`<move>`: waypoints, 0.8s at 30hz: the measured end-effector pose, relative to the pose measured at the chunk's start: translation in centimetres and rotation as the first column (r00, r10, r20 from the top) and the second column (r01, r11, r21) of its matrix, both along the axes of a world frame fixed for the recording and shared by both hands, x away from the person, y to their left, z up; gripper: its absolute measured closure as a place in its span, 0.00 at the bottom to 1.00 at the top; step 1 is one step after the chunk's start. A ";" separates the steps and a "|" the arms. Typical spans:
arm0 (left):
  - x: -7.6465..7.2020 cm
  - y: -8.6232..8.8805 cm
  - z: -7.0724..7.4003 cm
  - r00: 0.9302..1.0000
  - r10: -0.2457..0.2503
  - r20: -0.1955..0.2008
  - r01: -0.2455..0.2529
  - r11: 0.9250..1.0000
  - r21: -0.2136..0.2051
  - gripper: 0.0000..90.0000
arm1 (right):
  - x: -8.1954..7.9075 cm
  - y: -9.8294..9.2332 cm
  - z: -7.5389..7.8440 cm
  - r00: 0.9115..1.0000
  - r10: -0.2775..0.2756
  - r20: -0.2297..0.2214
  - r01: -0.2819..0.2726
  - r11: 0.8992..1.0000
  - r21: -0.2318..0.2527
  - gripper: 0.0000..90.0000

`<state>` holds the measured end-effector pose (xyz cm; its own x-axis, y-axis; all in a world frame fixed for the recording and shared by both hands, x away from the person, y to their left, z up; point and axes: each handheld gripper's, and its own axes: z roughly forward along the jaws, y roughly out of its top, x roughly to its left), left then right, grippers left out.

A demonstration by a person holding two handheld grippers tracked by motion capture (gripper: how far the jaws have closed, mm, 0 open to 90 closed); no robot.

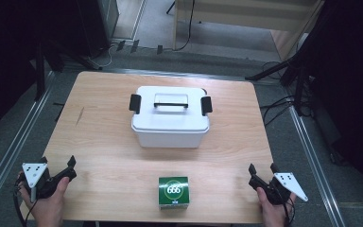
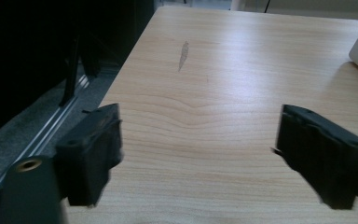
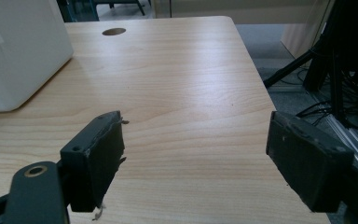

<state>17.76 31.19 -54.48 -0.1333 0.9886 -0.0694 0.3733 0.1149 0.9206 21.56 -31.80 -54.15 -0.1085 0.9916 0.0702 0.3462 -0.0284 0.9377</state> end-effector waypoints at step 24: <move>5.1 -8.0 1.6 0.965 -0.246 -0.091 0.235 0.965 -0.113 1.00 | 4.5 9.4 2.8 0.958 0.287 -0.027 -0.287 0.958 0.001 0.96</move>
<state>22.89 23.20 -52.86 0.0961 0.9811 -0.1681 0.4939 0.0997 0.8638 26.02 -22.37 -51.39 -0.3867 0.9192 0.0742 0.3647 0.0785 0.9278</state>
